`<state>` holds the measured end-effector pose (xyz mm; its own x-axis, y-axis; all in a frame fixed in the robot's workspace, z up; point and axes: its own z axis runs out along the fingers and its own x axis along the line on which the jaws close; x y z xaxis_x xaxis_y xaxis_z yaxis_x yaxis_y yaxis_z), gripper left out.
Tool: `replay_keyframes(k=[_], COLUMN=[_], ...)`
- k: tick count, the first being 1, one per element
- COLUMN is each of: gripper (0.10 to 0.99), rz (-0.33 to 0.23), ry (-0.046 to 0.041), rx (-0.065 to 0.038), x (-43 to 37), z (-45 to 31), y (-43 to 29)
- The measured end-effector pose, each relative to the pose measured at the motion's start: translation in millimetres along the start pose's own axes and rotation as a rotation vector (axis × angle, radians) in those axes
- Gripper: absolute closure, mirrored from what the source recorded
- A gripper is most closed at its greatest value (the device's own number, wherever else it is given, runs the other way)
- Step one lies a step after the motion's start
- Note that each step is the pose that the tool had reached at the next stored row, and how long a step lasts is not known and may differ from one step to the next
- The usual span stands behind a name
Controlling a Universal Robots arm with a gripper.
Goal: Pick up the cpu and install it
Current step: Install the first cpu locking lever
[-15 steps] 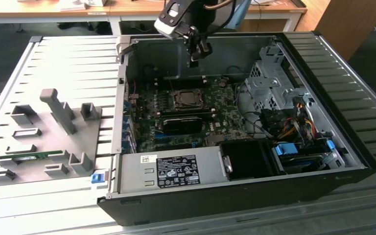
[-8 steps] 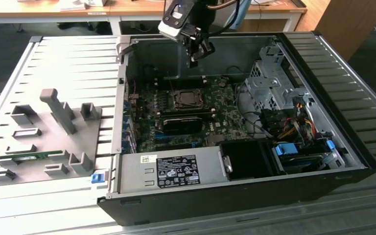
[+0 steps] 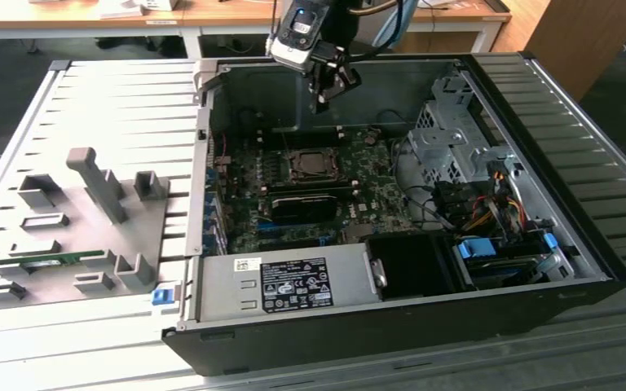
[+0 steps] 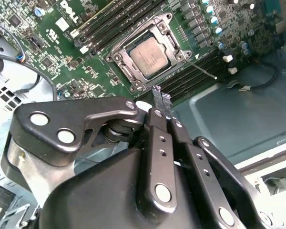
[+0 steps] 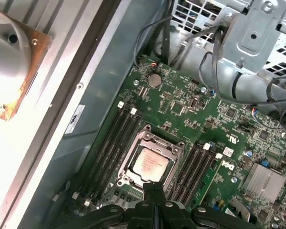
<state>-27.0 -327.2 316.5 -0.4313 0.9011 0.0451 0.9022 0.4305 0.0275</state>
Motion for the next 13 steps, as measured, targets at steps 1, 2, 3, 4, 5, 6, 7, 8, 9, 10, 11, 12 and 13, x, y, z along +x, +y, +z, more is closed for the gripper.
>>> replay_keyframes(k=[1,2,3,4,5,6,7,8,9,10,11,12,13], gripper=[0.980,0.980,0.980,0.980,0.980,0.980,0.980,0.980,0.980,0.980,0.980,0.980,0.980], rz=[-0.005,-0.010,-0.013,-0.014,-0.014,-0.015,-0.016,-0.020,-0.030,-0.045,-0.063,-0.081,-0.099], ry=[0.0001,0.0002,0.0003,0.0003,0.0004,0.0006,0.0007,0.0007,0.0010,0.0014,0.0018,0.0023,0.0028], rx=[0.000,0.001,0.001,0.001,0.001,0.000,0.000,0.001,0.001,0.002,0.003,0.004,0.005], x=[0.0,0.0,0.0,0.0,0.0,0.0,-0.1,-0.1,-0.1,-0.2,-0.2,-0.2,-0.2], z=[0.0,0.1,0.1,0.2,0.4,0.7,1.2,1.7,2.2,2.7,3.1,3.4,3.8], y=[0.0,0.0,0.0,0.0,0.0,0.0,0.0,0.0,0.0,0.0,0.0,-0.1,-0.1])
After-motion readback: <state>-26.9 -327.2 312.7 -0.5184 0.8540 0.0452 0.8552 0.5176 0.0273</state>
